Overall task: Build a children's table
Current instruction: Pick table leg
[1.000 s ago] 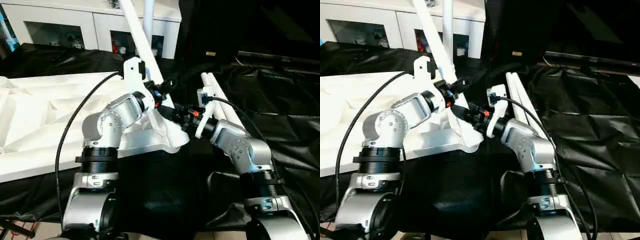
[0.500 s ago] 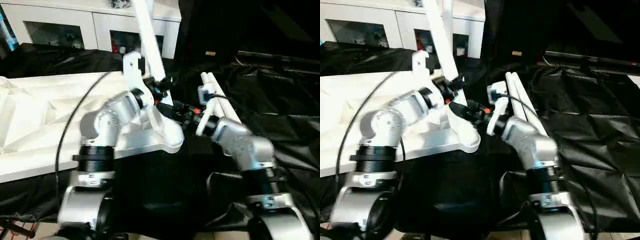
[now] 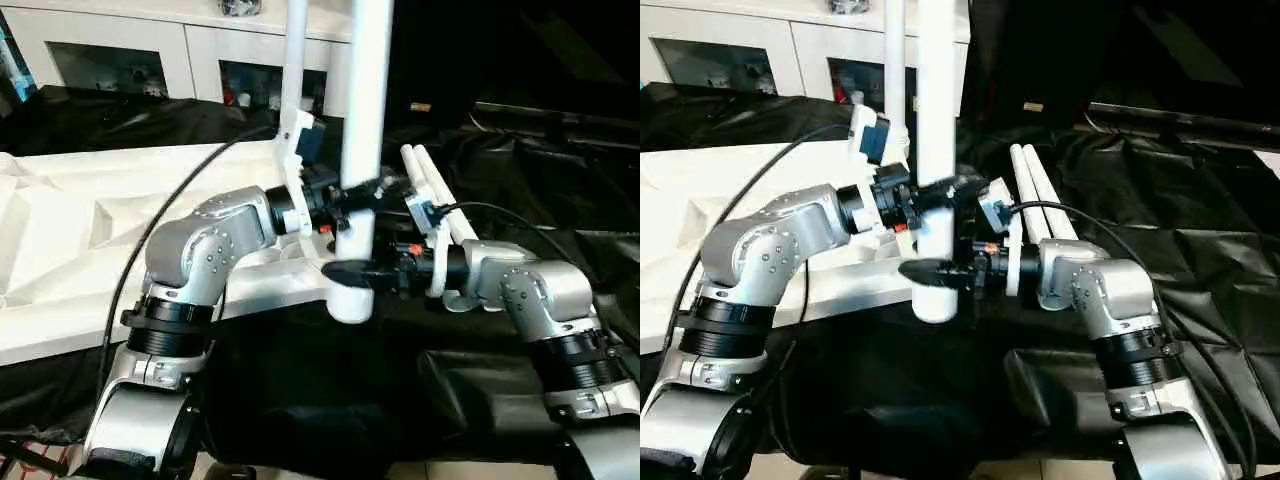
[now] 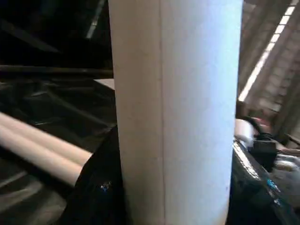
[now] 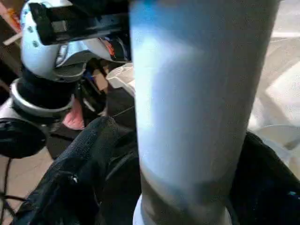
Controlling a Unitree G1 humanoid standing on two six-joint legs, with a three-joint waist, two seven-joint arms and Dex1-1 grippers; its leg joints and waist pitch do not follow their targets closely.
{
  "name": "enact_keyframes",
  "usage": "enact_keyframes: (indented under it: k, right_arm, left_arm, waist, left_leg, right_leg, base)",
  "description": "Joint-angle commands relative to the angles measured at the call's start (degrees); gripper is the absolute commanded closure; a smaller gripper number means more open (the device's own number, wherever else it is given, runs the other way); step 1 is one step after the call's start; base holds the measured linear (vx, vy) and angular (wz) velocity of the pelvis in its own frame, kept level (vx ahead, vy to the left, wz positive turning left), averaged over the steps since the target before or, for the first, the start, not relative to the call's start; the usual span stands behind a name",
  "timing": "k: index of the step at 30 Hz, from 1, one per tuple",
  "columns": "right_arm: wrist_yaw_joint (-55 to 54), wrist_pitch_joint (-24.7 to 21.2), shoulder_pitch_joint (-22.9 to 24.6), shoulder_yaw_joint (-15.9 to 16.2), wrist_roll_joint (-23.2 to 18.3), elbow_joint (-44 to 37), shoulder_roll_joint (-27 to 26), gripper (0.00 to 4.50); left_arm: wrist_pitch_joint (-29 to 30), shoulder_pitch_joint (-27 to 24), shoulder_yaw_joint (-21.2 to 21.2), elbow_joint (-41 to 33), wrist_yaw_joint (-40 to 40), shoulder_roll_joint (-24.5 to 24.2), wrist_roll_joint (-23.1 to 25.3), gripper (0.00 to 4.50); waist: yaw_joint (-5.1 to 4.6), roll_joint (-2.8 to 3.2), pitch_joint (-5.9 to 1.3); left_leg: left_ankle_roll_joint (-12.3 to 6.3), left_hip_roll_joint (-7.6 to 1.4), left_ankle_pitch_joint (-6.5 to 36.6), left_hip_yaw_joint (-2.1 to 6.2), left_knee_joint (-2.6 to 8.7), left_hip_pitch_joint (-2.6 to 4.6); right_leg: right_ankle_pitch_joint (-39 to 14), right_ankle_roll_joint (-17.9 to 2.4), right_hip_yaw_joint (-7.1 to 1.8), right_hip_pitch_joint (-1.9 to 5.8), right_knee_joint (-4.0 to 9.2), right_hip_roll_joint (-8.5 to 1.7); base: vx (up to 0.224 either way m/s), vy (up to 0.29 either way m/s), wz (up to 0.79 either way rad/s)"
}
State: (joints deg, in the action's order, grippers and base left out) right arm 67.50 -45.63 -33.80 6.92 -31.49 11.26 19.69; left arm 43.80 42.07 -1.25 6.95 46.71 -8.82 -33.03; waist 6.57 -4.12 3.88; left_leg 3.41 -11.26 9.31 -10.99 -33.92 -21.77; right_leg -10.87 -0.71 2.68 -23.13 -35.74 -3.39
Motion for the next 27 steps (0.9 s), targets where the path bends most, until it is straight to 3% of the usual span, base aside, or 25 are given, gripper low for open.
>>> enact_keyframes:
  k: [1,10,17,22,27]
  right_arm:
    - [1.1,-0.2,-1.0,0.5,-0.3,-1.7,1.0,1.07]
    - [2.3,0.0,-1.1,0.7,-0.6,-1.9,1.9,1.07]
    - [2.6,0.2,-0.8,0.9,-0.2,-1.6,2.3,1.07]
    - [2.3,0.6,-0.7,1.5,0.2,-1.1,2.1,1.66]
    - [2.3,0.5,-0.6,1.7,0.3,-1.2,2.1,1.95]
  left_arm:
    - [0.1,0.3,-1.3,-1.3,1.5,-0.3,-0.7,2.59]
    - [-0.5,0.4,-1.6,-0.6,3.5,-0.8,-0.9,2.59]
    - [-0.1,-0.4,-1.4,-1.7,4.5,-0.8,-2.4,2.6]
    - [0.3,-1.0,-1.7,-2.7,5.2,-0.9,-3.0,2.6]
    - [0.3,-1.1,-1.7,-2.6,5.4,-1.1,-2.9,2.6]
  waist:
    - [0.13,-0.32,-4.28]
    - [0.21,-0.25,-4.43]
    - [0.19,-0.47,-4.35]
    - [0.2,-0.45,-4.38]
    - [0.2,-0.45,-4.39]
  left_leg:
    - [0.0,-2.01,7.6,0.82,3.38,1.07]
    - [-0.3,-1.95,6.5,0.75,3.21,1.08]
    - [-0.09,-1.94,7.3,0.77,3.22,1.06]
    - [-0.08,-1.96,7.1,0.77,3.18,1.07]
    - [-0.11,-1.92,7.0,0.75,3.16,1.03]
  right_leg:
    - [-9.9,-9.9,-2.4,3.01,4.16,-4.53]
    - [-7.7,-10.7,-2.4,3.09,3.87,-4.46]
    - [-9.5,-10.4,-2.37,3.1,4.02,-4.53]
    - [-9.6,-10.2,-2.36,3.05,3.94,-4.49]
    - [-9.6,-10.0,-2.37,3.07,3.96,-4.5]
  base:
    - [0.0,0.0,0.0]
    - [0.0,0.0,0.0]
    - [0.0,0.0,0.0]
    - [0.0,0.0,0.0]
    - [0.0,0.0,0.0]
